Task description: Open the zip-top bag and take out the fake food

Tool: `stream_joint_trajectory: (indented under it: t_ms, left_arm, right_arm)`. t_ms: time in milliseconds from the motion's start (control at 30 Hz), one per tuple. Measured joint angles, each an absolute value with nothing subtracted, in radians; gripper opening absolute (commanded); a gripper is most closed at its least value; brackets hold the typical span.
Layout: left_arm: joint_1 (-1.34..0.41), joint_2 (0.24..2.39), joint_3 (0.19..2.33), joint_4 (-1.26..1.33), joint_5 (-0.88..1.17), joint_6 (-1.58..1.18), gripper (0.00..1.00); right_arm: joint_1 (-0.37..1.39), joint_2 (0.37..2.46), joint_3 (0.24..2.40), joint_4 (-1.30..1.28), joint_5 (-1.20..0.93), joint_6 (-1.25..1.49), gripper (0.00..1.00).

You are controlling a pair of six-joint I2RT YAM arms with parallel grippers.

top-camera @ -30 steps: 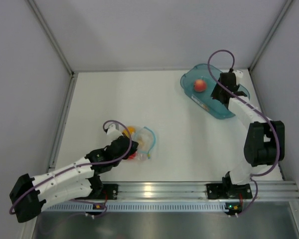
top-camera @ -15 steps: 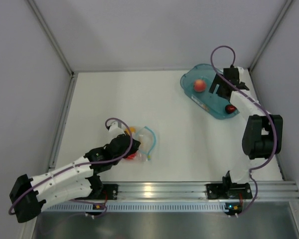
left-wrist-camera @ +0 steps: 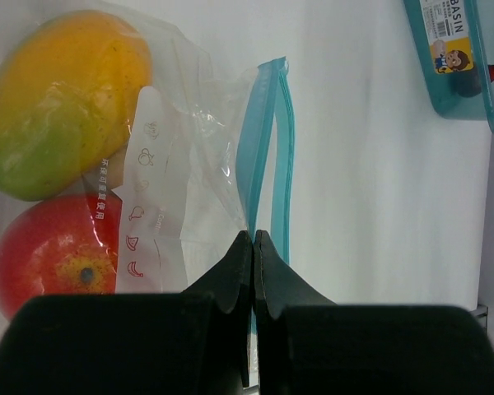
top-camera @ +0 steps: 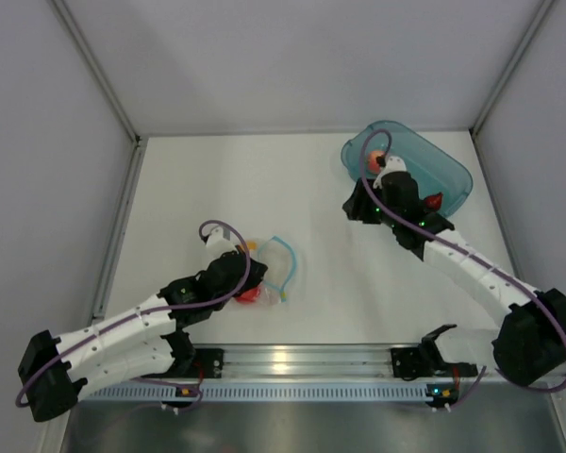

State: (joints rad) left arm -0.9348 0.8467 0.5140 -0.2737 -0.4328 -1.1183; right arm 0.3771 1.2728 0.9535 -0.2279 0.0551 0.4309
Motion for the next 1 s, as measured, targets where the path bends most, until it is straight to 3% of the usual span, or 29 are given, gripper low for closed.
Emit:
stream_joint_trajectory:
  t_ms: [167,400,833,1000]
  left_arm:
    - [-0.935,0.847,0.522,-0.274,-0.432,-1.119,0.0]
    - [-0.935,0.849,0.522,-0.274,-0.433,-1.128,0.0]
    - [-0.935,0.806,0.522,-0.275,-0.442,-1.158,0.0]
    - [-0.935,0.799,0.519,-0.274,-0.447,-1.166,0.0]
  right_arm:
    - [0.645,1.21,0.833,-0.115,0.037,0.522,0.45]
    - [0.865,1.315,0.798,0.038,0.041,0.641,0.4]
    - [0.969,1.634,0.86,0.204,0.034,0.755,0.4]
    - [0.997,1.713,0.912,0.245,0.026,0.765,0.45]
